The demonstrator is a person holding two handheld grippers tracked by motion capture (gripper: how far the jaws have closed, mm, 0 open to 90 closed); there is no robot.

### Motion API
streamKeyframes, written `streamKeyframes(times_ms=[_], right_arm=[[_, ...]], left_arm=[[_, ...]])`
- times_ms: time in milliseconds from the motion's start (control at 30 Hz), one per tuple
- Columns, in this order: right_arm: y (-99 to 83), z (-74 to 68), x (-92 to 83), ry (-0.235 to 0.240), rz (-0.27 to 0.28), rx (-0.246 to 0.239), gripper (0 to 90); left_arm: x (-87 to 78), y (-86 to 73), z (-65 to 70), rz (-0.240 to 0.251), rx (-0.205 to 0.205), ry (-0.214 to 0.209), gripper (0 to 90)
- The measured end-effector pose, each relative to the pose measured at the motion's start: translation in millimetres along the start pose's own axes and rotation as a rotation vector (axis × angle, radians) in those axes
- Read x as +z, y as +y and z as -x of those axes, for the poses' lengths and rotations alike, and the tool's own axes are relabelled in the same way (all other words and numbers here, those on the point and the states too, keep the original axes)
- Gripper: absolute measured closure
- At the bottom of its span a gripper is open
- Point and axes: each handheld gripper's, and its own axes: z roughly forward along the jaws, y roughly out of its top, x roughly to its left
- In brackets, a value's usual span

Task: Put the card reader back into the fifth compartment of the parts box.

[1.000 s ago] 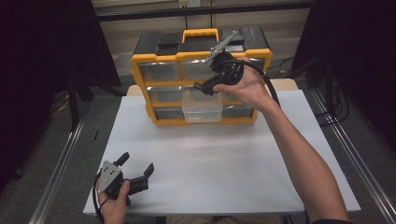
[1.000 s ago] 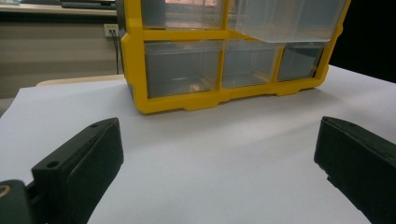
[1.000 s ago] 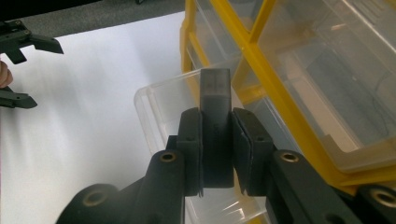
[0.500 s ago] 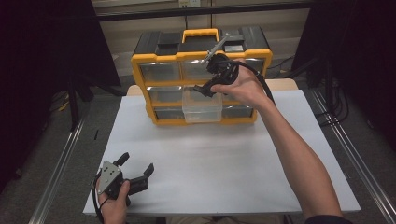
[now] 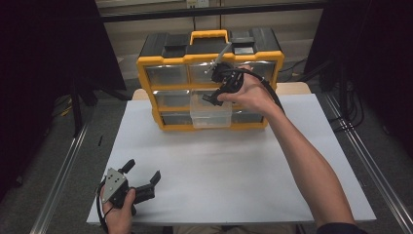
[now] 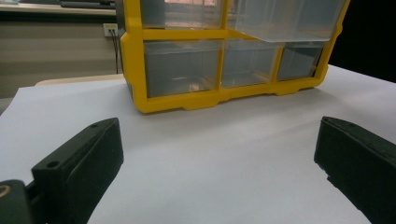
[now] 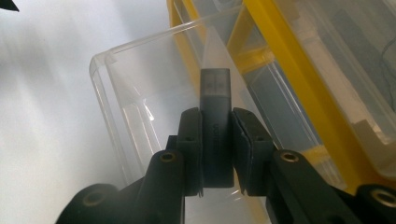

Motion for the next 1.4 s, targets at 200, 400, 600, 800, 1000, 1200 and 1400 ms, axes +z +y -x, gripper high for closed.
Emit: streamKeyframes(times_ms=[200, 400, 600, 800, 1000, 1200, 1400], right_arm=[[-0.5, 0.3, 6.5, -0.002, -0.027, 0.004, 73.4], [-1.3, 0.1, 10.4, -0.001, -0.032, 0.012, 72.9], [-0.6, -1.2, 9.4, -0.028, -0.011, 0.016, 49.9], [-0.3, -3.3, 2.5, -0.070, 0.045, 0.036, 26.6], [-4.3, -1.4, 0.2, -0.115, 0.076, 0.062, 17.1], [-10.8, -1.5, -3.1, -0.133, 0.109, 0.084, 13.2], [-22.7, -3.6, -7.9, -0.120, 0.171, 0.110, 11.6]], left_arm=[[-0.9, 0.3, 0.1, 0.008, -0.001, 0.001, 1.5], [-0.5, 0.1, 0.3, 0.005, -0.002, 0.000, 1.5], [-1.6, 0.6, 0.1, 0.012, -0.001, 0.003, 1.5], [-1.5, 0.6, 0.5, 0.012, -0.002, 0.002, 1.5], [-1.5, 0.7, 0.3, 0.013, -0.001, 0.005, 1.5], [-1.1, 0.6, -0.6, 0.011, -0.010, 0.020, 1.5], [0.6, -0.1, -1.1, 0.002, -0.014, 0.028, 1.5]])
